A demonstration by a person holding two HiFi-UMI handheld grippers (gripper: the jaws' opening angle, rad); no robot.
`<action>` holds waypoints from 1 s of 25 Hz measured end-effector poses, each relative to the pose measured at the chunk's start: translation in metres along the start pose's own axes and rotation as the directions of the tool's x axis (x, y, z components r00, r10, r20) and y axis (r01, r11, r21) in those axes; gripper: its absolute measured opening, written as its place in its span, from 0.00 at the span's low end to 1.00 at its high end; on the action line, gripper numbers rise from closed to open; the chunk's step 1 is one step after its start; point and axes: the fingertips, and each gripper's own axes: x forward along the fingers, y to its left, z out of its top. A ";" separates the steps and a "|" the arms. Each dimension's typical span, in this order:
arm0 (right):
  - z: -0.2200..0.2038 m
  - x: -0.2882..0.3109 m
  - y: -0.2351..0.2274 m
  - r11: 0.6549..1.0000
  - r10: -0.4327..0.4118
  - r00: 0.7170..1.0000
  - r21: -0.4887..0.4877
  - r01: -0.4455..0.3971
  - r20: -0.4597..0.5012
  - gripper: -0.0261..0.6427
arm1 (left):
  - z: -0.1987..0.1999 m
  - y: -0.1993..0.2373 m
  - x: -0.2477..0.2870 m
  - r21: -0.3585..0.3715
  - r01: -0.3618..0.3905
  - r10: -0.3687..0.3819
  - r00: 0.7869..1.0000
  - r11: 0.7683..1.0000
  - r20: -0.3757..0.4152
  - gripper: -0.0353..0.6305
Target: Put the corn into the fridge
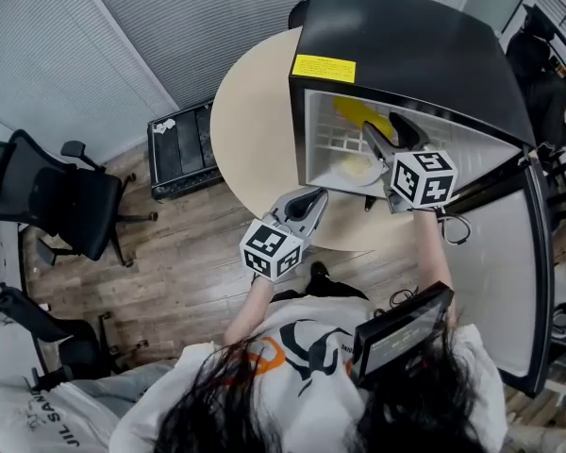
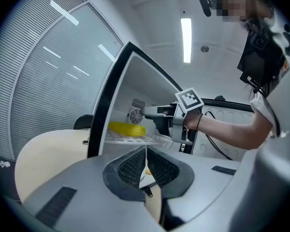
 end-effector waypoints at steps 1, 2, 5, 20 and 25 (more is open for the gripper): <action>0.000 -0.006 0.006 1.000 0.004 1.000 0.018 -0.004 0.013 0.45 | 0.001 -0.001 -0.001 0.001 0.002 -0.002 1.000 1.000 0.000 0.07; -0.001 -0.012 0.011 0.999 0.007 1.000 0.035 -0.008 0.024 0.45 | 0.001 -0.002 -0.003 0.003 0.004 -0.004 1.000 1.000 0.000 0.07; -0.005 -0.030 0.026 0.996 0.009 0.998 0.084 -0.014 0.058 0.45 | 0.001 -0.008 -0.007 0.009 0.014 -0.014 1.000 1.000 -0.001 0.07; -0.065 -0.111 0.110 0.967 -0.052 0.994 0.253 0.026 0.097 0.22 | -0.011 -0.059 -0.062 0.045 0.076 -0.076 0.997 0.996 -0.010 0.07; -0.088 -0.136 0.142 0.958 -0.052 0.995 0.287 0.026 0.084 0.17 | -0.026 -0.075 -0.086 0.031 0.087 -0.087 0.996 0.996 -0.022 0.07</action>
